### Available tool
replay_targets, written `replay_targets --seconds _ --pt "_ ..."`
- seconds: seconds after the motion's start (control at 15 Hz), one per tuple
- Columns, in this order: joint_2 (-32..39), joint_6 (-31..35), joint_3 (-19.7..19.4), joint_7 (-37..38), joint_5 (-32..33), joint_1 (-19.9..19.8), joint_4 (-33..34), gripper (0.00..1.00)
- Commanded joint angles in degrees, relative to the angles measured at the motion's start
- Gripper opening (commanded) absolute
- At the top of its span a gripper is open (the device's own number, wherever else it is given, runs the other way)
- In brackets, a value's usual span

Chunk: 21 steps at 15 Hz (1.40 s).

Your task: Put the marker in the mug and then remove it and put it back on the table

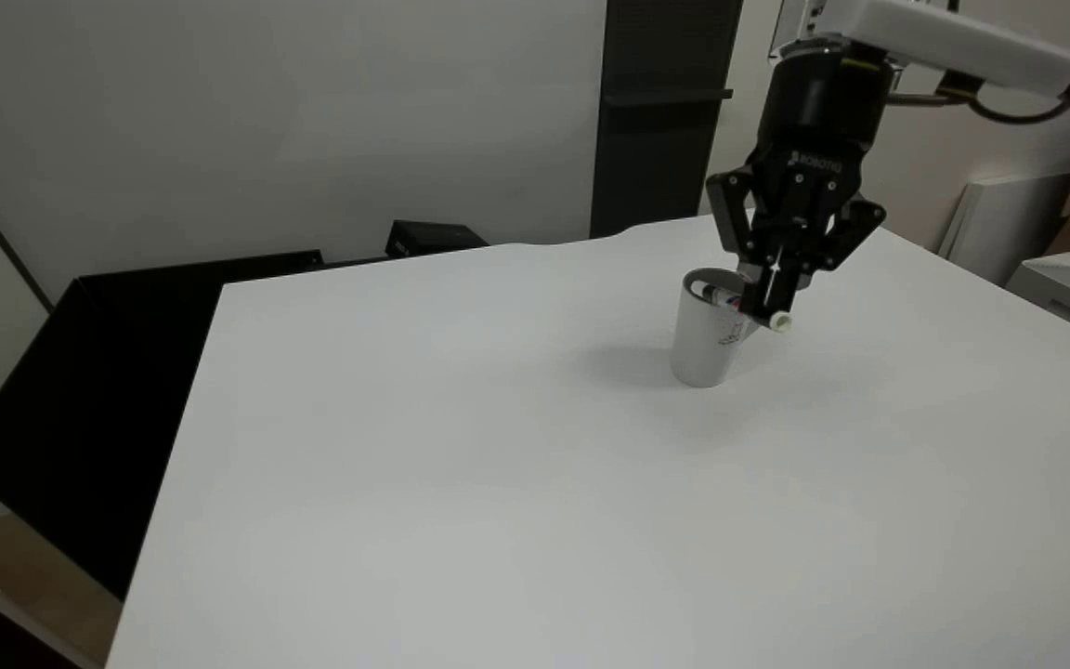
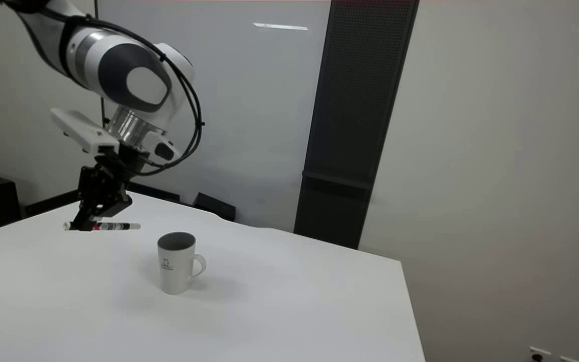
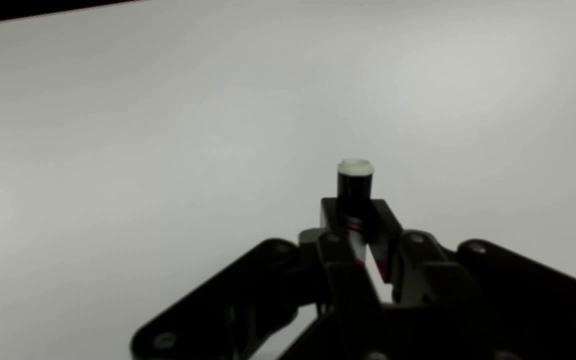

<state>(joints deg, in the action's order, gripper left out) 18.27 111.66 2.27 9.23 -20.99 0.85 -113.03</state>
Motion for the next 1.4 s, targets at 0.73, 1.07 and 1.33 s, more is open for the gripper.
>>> replay_targets --seconds 0.73,1.07,1.33 --pt "26.4 -26.7 -3.1 14.2 -20.3 -9.0 38.3 0.07" --pt "32.8 -28.6 -3.3 18.4 -25.4 -11.0 45.8 0.07" --pt "37.1 -28.6 -3.7 21.9 -28.1 -12.4 49.5 0.07"
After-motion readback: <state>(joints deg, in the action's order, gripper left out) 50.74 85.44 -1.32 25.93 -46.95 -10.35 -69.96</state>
